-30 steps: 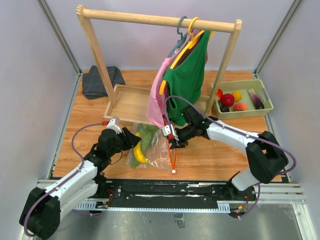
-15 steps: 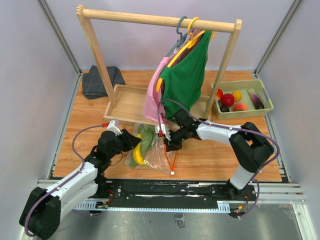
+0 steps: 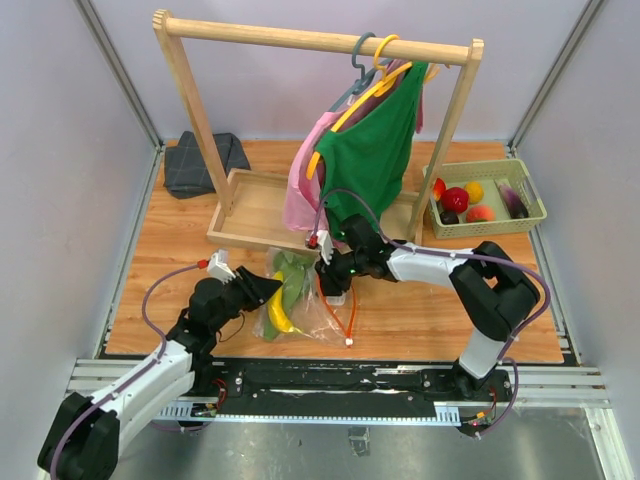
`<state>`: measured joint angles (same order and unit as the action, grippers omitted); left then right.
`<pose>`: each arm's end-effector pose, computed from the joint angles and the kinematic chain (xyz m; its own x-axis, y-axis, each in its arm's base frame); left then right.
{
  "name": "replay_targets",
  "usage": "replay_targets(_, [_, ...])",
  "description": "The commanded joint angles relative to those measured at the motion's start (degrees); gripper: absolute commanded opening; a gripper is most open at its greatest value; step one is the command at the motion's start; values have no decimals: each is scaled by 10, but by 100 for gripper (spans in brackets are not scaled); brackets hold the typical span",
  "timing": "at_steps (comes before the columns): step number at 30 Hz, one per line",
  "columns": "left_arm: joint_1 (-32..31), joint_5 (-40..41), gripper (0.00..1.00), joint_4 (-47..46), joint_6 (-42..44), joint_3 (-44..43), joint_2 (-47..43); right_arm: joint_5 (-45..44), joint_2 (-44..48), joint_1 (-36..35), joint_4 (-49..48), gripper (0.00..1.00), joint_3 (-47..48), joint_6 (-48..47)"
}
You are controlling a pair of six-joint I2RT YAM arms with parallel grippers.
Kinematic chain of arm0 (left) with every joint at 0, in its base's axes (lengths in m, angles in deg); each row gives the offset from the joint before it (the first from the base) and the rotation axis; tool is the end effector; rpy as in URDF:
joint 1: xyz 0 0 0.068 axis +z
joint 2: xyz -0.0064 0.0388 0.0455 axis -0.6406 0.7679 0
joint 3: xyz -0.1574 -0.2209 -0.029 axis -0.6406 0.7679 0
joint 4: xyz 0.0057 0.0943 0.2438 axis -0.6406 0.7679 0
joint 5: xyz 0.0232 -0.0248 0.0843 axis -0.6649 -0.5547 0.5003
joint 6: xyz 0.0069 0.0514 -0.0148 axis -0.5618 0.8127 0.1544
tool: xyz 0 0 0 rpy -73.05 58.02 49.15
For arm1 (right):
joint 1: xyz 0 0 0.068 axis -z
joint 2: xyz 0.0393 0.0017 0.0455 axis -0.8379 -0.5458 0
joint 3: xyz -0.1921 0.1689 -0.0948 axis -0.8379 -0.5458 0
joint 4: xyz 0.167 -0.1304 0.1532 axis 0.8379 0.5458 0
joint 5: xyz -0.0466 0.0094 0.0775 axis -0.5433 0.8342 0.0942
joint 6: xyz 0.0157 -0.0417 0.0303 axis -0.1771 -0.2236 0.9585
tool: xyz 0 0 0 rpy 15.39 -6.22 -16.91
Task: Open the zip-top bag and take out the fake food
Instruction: Pick up the fake fruit from the zipper food storage bag.
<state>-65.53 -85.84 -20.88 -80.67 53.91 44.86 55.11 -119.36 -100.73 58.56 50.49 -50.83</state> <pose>0.1323 -0.0679 0.1432 -0.5822 -0.5887 -0.5609 0.1039 0.6303 -0.7694 0.2354 0.2570 0.1740 -0.3446 -0.5023 -0.7931 -0.9382 0.1565 0.3085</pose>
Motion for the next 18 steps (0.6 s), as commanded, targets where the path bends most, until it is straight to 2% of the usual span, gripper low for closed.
replay_targets(1, [-1,1,16,-10,-49,35,-43,-29,-20,-1,-34,27,-5,89])
replay_targets(5, [-1,15,17,25,-56,42,-83,-81,-20,-1,-48,27,-20,131])
replay_targets(9, [-1,17,18,56,-57,44,-89,-83,-20,-1,-93,26,-36,195])
replay_targets(18, [-1,10,20,70,-56,38,-55,30,-72,1,-162,30,-15,297])
